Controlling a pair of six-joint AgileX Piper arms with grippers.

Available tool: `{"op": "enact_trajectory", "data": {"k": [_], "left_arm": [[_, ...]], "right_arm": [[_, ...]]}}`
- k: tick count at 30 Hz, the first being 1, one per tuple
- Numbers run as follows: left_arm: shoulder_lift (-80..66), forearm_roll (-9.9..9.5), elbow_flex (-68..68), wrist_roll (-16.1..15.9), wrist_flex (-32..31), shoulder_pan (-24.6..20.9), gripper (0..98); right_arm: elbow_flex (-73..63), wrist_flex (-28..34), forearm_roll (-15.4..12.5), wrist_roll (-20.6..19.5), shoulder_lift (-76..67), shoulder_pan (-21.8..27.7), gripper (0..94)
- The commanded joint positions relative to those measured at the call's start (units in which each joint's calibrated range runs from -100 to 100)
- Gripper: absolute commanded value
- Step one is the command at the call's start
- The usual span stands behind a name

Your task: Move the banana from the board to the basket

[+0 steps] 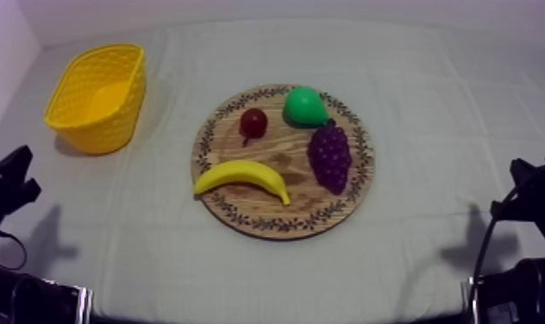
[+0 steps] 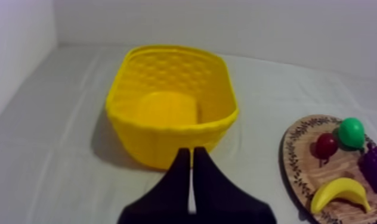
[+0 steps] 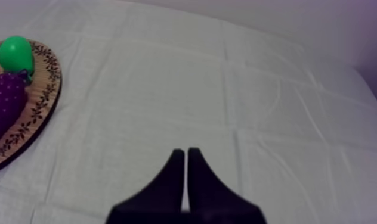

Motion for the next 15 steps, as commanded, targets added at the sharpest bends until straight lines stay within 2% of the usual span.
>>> {"op": "enact_trajectory", "data": {"k": [1,4,7,11,15], "left_arm": [[5.9,-0.01,-7.5,-1.2,0.0,1.6,0.1],[11.8,-0.16,-14.5,-2.6,-0.3,4.2,0.1],[17.6,-1.35,-20.6,-2.7,-0.4,7.3,0.1],[24.7,-2.72,-29.2,-3.3,1.9,11.0,0.1],[31.3,-2.73,-37.9,-5.6,5.4,13.9,0.2]], "right_arm": [[0.0,0.0,0.0,0.0,0.0,0.0,0.3],[0.0,0.0,0.0,0.0,0.0,0.0,0.3],[0.0,0.0,0.0,0.0,0.0,0.0,0.3],[0.0,0.0,0.0,0.0,0.0,0.0,0.3],[0.0,0.0,0.0,0.0,0.0,0.0,0.3]]}}
